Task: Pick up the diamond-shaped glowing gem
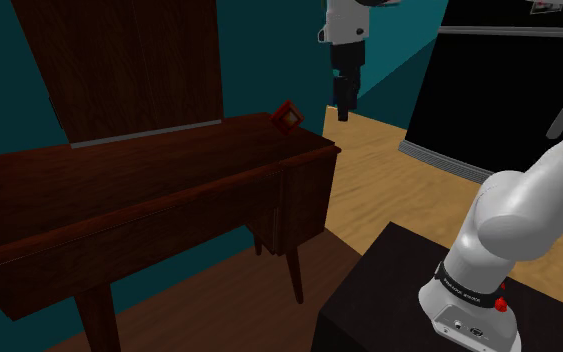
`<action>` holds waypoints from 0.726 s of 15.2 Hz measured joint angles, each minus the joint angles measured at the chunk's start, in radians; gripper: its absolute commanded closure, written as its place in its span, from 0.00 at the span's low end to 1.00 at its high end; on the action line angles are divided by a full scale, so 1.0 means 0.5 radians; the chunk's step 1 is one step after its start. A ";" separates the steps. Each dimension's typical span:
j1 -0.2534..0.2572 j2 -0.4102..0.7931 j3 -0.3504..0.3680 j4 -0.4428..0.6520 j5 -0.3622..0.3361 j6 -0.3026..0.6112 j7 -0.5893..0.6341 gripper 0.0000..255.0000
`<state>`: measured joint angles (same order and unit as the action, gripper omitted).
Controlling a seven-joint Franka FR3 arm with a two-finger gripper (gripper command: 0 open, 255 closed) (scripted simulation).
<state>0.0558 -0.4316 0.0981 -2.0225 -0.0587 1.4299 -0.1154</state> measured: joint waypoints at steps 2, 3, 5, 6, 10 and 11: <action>0.024 0.254 0.055 0.264 -0.110 -0.115 -0.085 0.00; 0.043 0.384 0.092 0.400 -0.167 -0.176 -0.115 0.00; 0.082 0.624 0.161 0.685 -0.291 -0.333 -0.192 0.00; 0.111 0.745 0.201 0.828 -0.357 -0.414 -0.222 0.00; 0.260 1.265 0.326 1.434 -0.681 -0.743 -0.408 0.00; 0.295 1.367 0.339 1.554 -0.750 -0.803 -0.454 0.00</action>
<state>0.2031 0.2521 0.2678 -1.2457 -0.4338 1.0285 -0.3422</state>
